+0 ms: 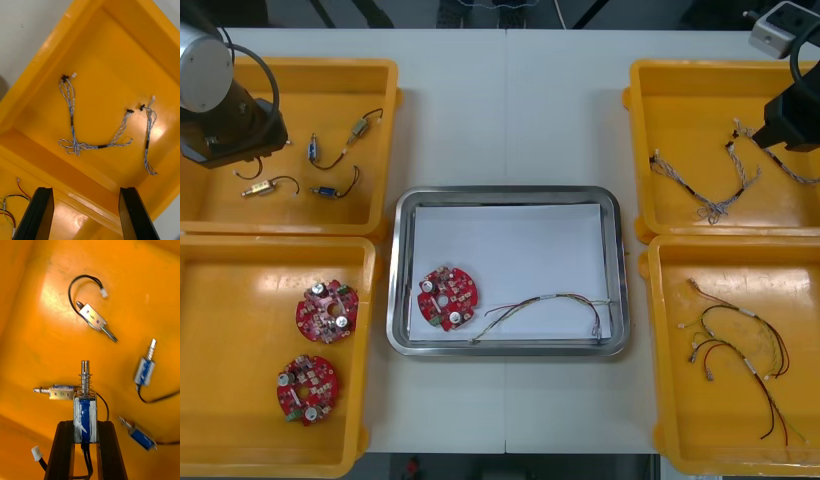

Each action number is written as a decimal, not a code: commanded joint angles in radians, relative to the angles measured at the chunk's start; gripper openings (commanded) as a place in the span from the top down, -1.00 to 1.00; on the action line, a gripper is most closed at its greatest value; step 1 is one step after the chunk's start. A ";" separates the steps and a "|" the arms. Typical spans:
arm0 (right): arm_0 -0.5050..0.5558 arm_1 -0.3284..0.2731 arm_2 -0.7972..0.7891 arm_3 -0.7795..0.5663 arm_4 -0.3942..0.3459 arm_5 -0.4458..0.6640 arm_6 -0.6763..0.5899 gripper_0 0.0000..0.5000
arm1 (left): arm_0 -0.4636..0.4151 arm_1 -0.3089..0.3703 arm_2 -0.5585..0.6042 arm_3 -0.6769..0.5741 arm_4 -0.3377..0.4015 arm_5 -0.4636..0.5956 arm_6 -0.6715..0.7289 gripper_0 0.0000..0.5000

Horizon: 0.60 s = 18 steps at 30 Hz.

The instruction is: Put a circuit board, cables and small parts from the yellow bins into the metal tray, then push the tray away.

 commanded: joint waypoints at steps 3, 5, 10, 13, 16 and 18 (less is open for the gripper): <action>-0.037 -0.029 -0.057 0.066 0.066 0.003 0.055 -1.00 | 0.013 0.034 0.024 -0.212 0.057 0.169 0.016 1.00; -0.038 -0.032 -0.057 0.094 0.072 0.003 0.063 -1.00 | 0.013 0.025 0.021 -0.259 0.072 0.208 0.025 0.99; -0.075 -0.040 -0.057 0.218 0.075 0.003 0.107 -1.00 | 0.011 -0.015 -0.029 -0.393 0.098 0.249 0.086 1.00; -0.112 -0.038 -0.057 0.291 0.103 0.003 0.167 -1.00 | 0.011 -0.038 -0.072 -0.443 0.098 0.242 0.118 0.99; -0.155 -0.038 -0.056 0.377 0.124 0.003 0.236 -1.00 | 0.008 -0.063 -0.123 -0.482 0.092 0.232 0.128 0.99; -0.178 -0.038 -0.054 0.426 0.141 0.003 0.276 -1.00 | 0.007 -0.077 -0.152 -0.499 0.089 0.217 0.135 0.99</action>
